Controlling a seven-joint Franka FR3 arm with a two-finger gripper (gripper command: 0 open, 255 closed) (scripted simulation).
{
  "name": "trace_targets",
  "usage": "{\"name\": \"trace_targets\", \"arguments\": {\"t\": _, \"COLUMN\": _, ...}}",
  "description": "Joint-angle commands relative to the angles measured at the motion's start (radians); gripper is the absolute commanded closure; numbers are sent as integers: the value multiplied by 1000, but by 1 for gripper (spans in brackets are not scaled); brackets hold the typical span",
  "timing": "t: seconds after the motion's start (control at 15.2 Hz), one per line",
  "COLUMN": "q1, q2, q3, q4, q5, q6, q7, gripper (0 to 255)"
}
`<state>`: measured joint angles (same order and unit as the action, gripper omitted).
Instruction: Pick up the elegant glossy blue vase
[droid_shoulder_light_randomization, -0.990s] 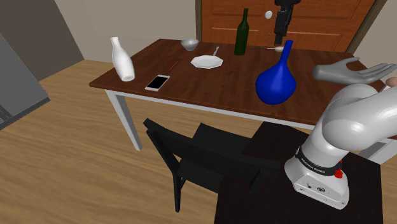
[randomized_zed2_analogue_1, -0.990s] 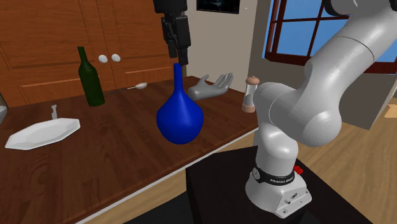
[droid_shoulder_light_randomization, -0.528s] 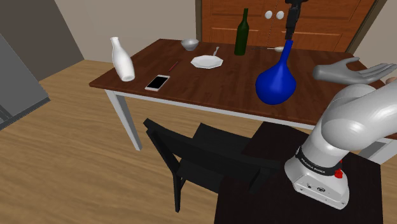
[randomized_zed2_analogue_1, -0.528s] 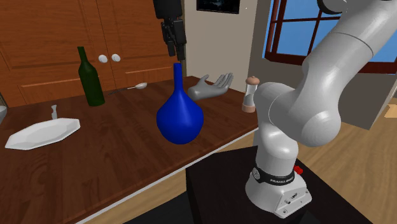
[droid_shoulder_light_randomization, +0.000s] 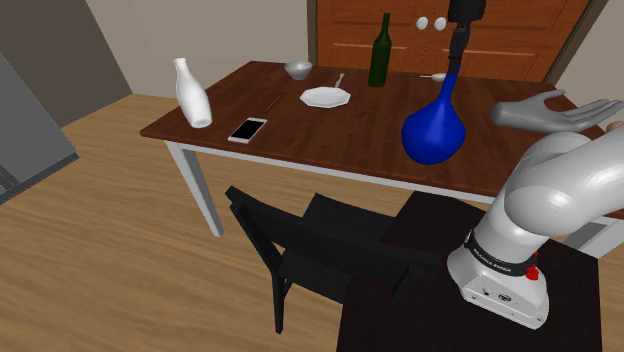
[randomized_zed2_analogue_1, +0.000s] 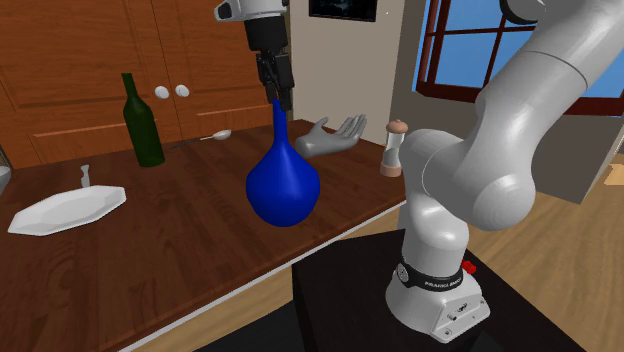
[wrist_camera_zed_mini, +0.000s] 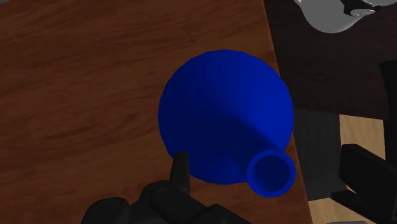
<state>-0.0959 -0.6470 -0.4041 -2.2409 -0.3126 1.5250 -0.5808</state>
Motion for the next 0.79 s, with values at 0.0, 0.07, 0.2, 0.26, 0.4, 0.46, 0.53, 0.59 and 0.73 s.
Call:
{"name": "trace_targets", "arguments": {"t": 0.0, "q1": -1, "q2": -2, "q3": -3, "q4": -17, "q5": -2, "q6": 16, "q7": 2, "gripper": 0}}
{"name": "trace_targets", "arguments": {"t": 0.07, "q1": -1, "q2": -1, "q3": -3, "q4": -17, "q5": -2, "q6": 16, "q7": 2, "gripper": 0}}
{"name": "trace_targets", "arguments": {"t": 0.2, "q1": -1, "q2": -2, "q3": -4, "q4": -18, "q5": -3, "q6": 16, "q7": 1, "gripper": 255}}
{"name": "trace_targets", "arguments": {"t": 0.26, "q1": -1, "q2": -2, "q3": -4, "q4": -18, "q5": -3, "q6": 16, "q7": 1, "gripper": 255}}
{"name": "trace_targets", "arguments": {"t": 0.4, "q1": -1, "q2": -2, "q3": -4, "q4": -17, "q5": -3, "q6": 16, "q7": 1, "gripper": 255}}
{"name": "trace_targets", "arguments": {"t": 0.46, "q1": -1, "q2": -2, "q3": -4, "q4": -17, "q5": -3, "q6": 16, "q7": 1, "gripper": 255}}
{"name": "trace_targets", "arguments": {"t": 0.53, "q1": -1, "q2": -2, "q3": -4, "q4": -17, "q5": -3, "q6": 16, "q7": 1, "gripper": 255}}
{"name": "trace_targets", "arguments": {"t": 0.59, "q1": -1, "q2": -2, "q3": -4, "q4": -17, "q5": -3, "q6": 16, "q7": 1, "gripper": 255}}
{"name": "trace_targets", "arguments": {"t": 0.73, "q1": -1, "q2": -1, "q3": -3, "q4": -17, "q5": -2, "q6": 16, "q7": 2, "gripper": 255}}
